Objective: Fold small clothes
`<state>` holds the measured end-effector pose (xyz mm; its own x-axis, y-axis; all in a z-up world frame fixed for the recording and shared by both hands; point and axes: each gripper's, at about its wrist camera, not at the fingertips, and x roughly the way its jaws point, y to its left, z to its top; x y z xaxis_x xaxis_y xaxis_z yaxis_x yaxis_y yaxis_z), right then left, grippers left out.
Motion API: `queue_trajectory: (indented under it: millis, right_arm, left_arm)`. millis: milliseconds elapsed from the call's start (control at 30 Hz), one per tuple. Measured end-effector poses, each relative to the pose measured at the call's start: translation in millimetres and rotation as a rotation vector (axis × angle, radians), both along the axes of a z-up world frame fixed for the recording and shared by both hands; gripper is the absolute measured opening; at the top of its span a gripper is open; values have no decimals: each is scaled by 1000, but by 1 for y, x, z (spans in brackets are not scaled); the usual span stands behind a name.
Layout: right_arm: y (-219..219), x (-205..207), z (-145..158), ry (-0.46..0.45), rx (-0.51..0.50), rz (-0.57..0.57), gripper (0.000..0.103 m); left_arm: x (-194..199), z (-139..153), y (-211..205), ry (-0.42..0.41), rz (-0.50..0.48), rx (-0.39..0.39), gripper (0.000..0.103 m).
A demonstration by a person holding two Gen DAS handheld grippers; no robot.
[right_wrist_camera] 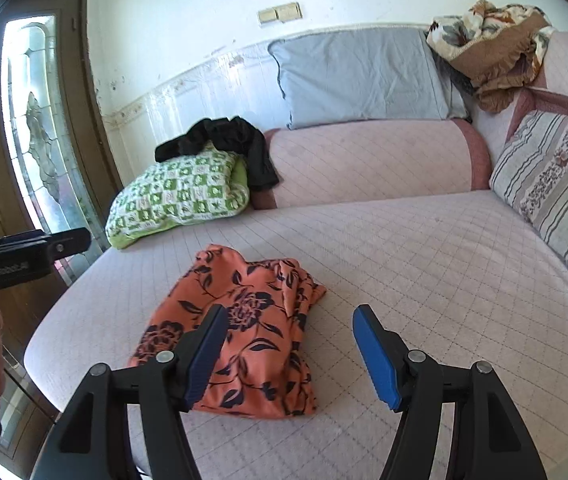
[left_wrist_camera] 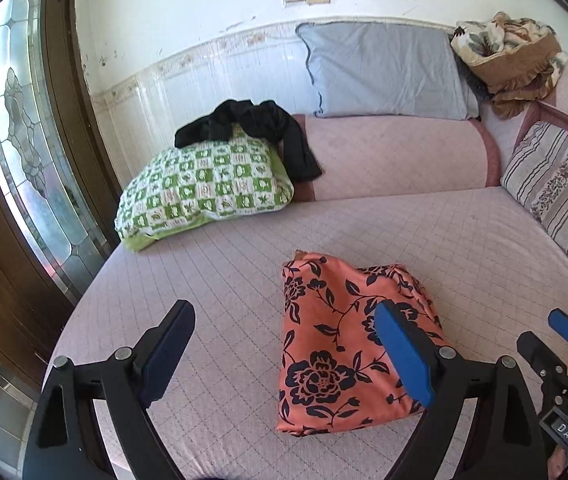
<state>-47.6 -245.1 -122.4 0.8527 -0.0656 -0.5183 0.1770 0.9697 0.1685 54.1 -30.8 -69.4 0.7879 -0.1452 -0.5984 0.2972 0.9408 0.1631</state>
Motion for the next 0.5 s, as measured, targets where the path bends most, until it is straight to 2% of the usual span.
queue_trajectory:
  millis: [300,400,500]
  right_arm:
    - [28,-31,59,-106,-41,-6,70]
    - [42,-37,75,-106,-74,-19,71]
    - [53,-39,85,-91,-91,-26,71]
  left_arm:
    - [-27,31,19,-70,7,-24,92]
    - [-32,41,26,-86,24,-33,93]
    - [-38,48,36,-109,38,-52,99]
